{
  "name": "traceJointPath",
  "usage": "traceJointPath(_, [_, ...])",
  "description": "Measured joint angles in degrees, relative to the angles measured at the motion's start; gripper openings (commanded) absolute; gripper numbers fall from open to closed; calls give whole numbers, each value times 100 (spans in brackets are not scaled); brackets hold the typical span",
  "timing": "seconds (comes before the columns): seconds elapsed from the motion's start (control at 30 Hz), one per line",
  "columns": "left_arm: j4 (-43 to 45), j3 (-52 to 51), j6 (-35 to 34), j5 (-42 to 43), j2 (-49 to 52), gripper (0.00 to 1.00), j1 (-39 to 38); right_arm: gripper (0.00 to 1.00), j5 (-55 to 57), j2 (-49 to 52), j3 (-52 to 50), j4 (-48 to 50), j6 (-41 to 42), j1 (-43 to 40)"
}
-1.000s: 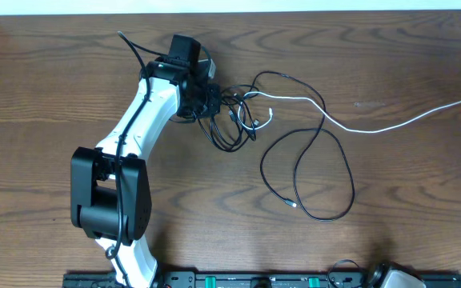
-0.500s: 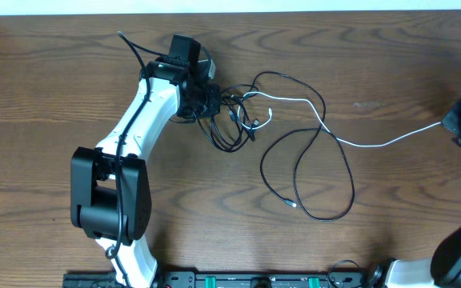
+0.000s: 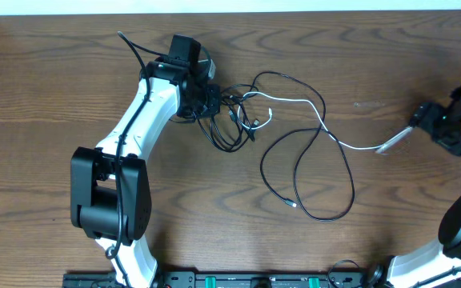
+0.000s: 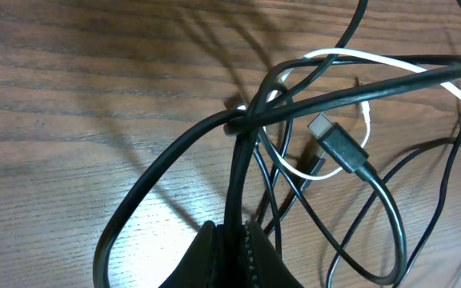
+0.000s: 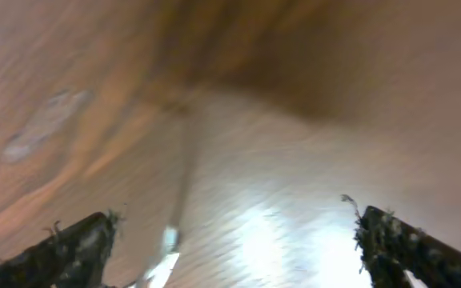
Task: Untangle cables
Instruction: 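Lay the white cable down and bring the right gripper back toward the bundle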
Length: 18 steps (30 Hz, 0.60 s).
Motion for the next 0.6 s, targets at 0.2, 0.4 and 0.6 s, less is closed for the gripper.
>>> traceJointPath(0.2, [7,0,0,0,0,8,0,99,-1287,254,0,2,0,181])
traceJointPath(0.4, [7,0,0,0,0,8,0,99,-1707,269,0,210,-101,787])
traceJointPath(0.6, [9,0,0,2,0,8,0,99,-1823,271,0,501,-140,1534])
